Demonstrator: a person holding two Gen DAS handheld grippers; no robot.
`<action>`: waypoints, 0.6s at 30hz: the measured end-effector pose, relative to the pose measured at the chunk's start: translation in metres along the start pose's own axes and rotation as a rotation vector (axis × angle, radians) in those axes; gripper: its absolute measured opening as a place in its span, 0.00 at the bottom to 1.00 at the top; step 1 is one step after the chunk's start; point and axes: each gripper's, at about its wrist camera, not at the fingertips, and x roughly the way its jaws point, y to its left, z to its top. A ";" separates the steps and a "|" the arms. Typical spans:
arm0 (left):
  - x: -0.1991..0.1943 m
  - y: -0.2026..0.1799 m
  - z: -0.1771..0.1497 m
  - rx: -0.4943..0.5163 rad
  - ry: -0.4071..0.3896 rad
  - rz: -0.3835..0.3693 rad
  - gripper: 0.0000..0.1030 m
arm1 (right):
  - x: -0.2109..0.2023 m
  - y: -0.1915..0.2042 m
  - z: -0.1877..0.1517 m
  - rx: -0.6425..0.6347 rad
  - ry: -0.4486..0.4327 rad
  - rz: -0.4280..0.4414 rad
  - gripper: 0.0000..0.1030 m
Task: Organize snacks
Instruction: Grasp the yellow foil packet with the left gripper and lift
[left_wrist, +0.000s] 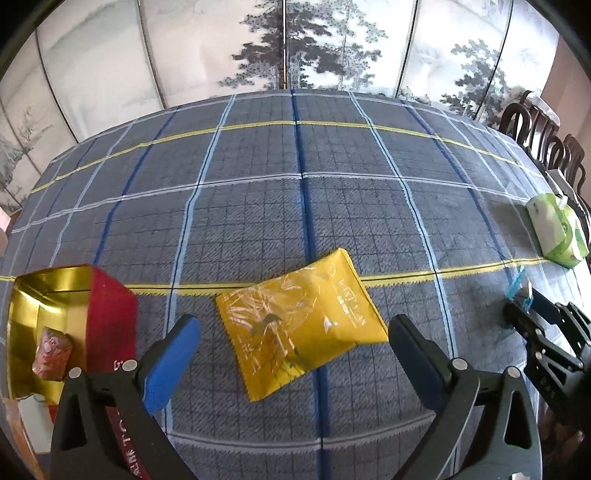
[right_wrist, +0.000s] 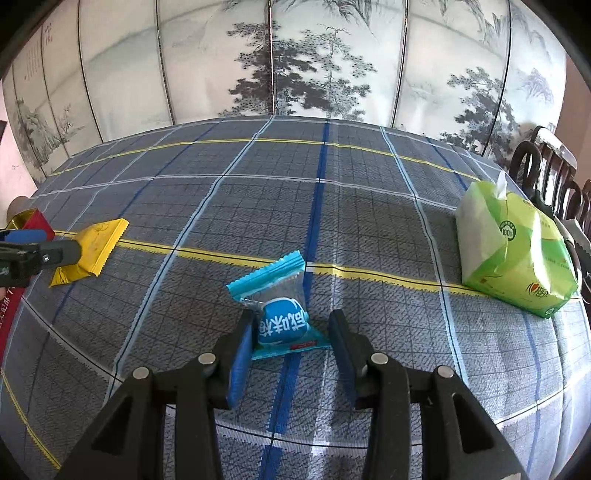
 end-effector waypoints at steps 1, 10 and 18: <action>0.003 0.000 0.001 -0.003 0.006 -0.007 0.98 | 0.000 0.000 0.000 0.000 0.000 0.001 0.41; 0.026 0.002 0.007 -0.025 0.050 -0.020 0.98 | 0.000 0.000 0.000 0.000 0.004 0.004 0.41; 0.034 0.000 0.006 -0.011 0.056 -0.008 0.98 | 0.000 0.000 0.000 0.000 0.005 0.004 0.41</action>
